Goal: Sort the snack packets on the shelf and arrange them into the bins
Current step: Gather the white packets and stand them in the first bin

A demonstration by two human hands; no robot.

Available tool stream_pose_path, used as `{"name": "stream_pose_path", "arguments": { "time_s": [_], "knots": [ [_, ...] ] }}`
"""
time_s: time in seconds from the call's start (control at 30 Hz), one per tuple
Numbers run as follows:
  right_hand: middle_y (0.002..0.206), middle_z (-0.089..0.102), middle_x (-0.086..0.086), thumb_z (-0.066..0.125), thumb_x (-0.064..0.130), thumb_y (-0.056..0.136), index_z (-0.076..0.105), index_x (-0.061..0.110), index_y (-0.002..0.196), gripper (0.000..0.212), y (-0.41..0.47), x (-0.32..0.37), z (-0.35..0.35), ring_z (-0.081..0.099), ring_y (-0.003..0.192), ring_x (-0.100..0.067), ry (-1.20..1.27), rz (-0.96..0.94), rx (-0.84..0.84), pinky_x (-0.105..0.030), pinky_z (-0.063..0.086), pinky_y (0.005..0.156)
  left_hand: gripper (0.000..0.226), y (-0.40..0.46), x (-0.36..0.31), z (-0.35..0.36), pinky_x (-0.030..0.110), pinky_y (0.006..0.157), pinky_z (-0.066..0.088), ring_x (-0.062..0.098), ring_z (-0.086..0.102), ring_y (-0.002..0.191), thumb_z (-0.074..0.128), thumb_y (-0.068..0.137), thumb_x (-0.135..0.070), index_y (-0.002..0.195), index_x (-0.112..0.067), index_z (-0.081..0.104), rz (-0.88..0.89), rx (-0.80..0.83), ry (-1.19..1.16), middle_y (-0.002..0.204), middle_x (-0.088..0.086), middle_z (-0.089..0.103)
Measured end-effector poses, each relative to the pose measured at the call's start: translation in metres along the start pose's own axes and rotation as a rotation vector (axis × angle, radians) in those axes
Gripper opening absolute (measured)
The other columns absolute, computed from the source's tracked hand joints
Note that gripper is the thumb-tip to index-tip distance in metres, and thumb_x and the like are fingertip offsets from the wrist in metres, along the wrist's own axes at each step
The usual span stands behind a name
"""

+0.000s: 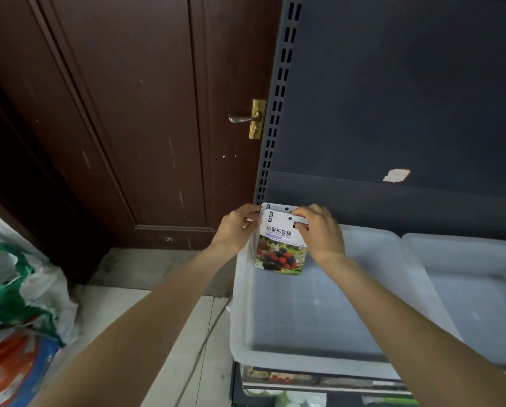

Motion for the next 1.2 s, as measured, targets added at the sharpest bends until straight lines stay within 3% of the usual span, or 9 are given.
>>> {"name": "stream_pose_path", "arguments": {
  "time_s": [0.1, 0.23, 0.37, 0.53, 0.63, 0.7, 0.87, 1.03, 1.2],
  "knots": [
    [0.124, 0.053, -0.003, 0.055, 0.011, 0.093, 0.057, 0.016, 0.127, 0.034, 0.002, 0.006, 0.002, 0.044, 0.117, -0.019, 0.017, -0.030, 0.043, -0.028, 0.039, 0.092, 0.033, -0.003, -0.004, 0.002, 0.019, 0.085, 0.044, 0.021, 0.058, 0.112, 0.055, 0.094, -0.011, 0.128, -0.011, 0.054, -0.035, 0.012, -0.009, 0.122, 0.006, 0.063],
    [0.131, 0.051, -0.001, 0.055, 0.011, 0.093, 0.053, 0.016, 0.132, 0.039, 0.002, 0.010, 0.001, 0.043, 0.122, -0.019, 0.009, -0.048, 0.055, -0.031, 0.036, 0.101, 0.028, -0.005, -0.006, -0.004, 0.021, 0.080, 0.049, 0.016, 0.060, 0.094, 0.058, 0.092, -0.011, 0.120, -0.011, 0.058, 0.001, -0.105, 0.079, 0.115, 0.008, 0.065],
    [0.125, 0.053, -0.004, 0.055, 0.010, 0.094, 0.058, 0.013, 0.126, 0.032, -0.007, 0.003, -0.006, 0.045, 0.119, -0.021, 0.150, 0.021, 0.003, -0.026, 0.037, 0.093, 0.020, -0.013, -0.018, -0.010, 0.040, 0.081, 0.055, 0.020, 0.063, 0.088, 0.058, 0.092, -0.014, 0.112, -0.013, 0.059, 0.012, -0.200, 0.144, 0.105, 0.006, 0.065],
    [0.109, 0.060, -0.005, 0.053, 0.010, 0.093, 0.065, 0.012, 0.110, 0.021, -0.031, -0.017, -0.017, 0.056, 0.098, -0.019, 0.222, 0.086, -0.059, -0.019, 0.035, 0.075, 0.017, -0.032, -0.052, -0.003, 0.038, 0.074, 0.053, 0.021, 0.062, 0.086, 0.053, 0.094, -0.019, 0.111, -0.018, 0.058, 0.141, -0.147, 0.332, 0.103, 0.000, 0.064],
    [0.106, 0.064, -0.008, 0.052, 0.008, 0.092, 0.067, 0.009, 0.109, 0.022, -0.044, -0.035, -0.035, 0.059, 0.092, -0.019, 0.215, 0.107, -0.038, -0.017, 0.038, 0.076, 0.020, -0.040, -0.083, 0.012, 0.035, 0.077, 0.049, 0.027, 0.060, 0.093, 0.047, 0.095, -0.020, 0.112, -0.018, 0.058, 0.220, -0.130, 0.552, 0.107, 0.003, 0.063],
    [0.108, 0.064, -0.007, 0.052, 0.010, 0.092, 0.067, 0.011, 0.110, 0.023, -0.053, -0.054, -0.048, 0.061, 0.093, -0.019, 0.171, 0.119, 0.023, -0.022, 0.044, 0.081, 0.021, -0.043, -0.102, 0.028, 0.033, 0.077, 0.046, 0.028, 0.059, 0.097, 0.045, 0.095, -0.023, 0.111, -0.018, 0.058, 0.222, -0.114, 0.591, 0.108, 0.003, 0.064],
    [0.113, 0.062, -0.001, 0.051, 0.018, 0.092, 0.065, 0.021, 0.113, 0.025, -0.094, -0.119, -0.082, 0.060, 0.101, -0.021, 0.063, 0.232, 0.111, -0.036, 0.050, 0.087, 0.025, -0.051, -0.138, 0.094, 0.030, 0.080, 0.042, 0.022, 0.057, 0.106, 0.047, 0.096, -0.028, 0.118, -0.021, 0.056, 0.246, 0.074, 0.547, 0.111, -0.003, 0.066],
    [0.121, 0.059, -0.004, 0.052, 0.026, 0.094, 0.057, 0.019, 0.124, 0.031, -0.143, -0.210, -0.125, 0.057, 0.108, -0.022, 0.033, 0.329, 0.214, -0.035, 0.047, 0.091, 0.028, -0.062, -0.178, 0.189, 0.033, 0.089, 0.044, 0.021, 0.055, 0.111, 0.048, 0.094, -0.031, 0.121, -0.024, 0.055, 0.204, 0.315, 0.562, 0.118, -0.002, 0.063],
    [0.123, 0.060, -0.005, 0.051, 0.027, 0.095, 0.055, 0.018, 0.126, 0.032, -0.195, -0.315, -0.178, 0.055, 0.112, -0.023, 0.036, 0.390, 0.215, -0.033, 0.043, 0.095, 0.026, -0.087, -0.233, 0.288, 0.036, 0.091, 0.047, 0.020, 0.057, 0.105, 0.052, 0.093, -0.033, 0.117, -0.023, 0.057, 0.226, 0.401, 0.452, 0.108, -0.002, 0.062]
  ]
}}
Point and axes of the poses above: each hand's wrist, its own y-axis towards the middle knuckle, its own z-axis out of the palm, x = y × z, the point moved 3 cm from there along y, towards the middle knuckle
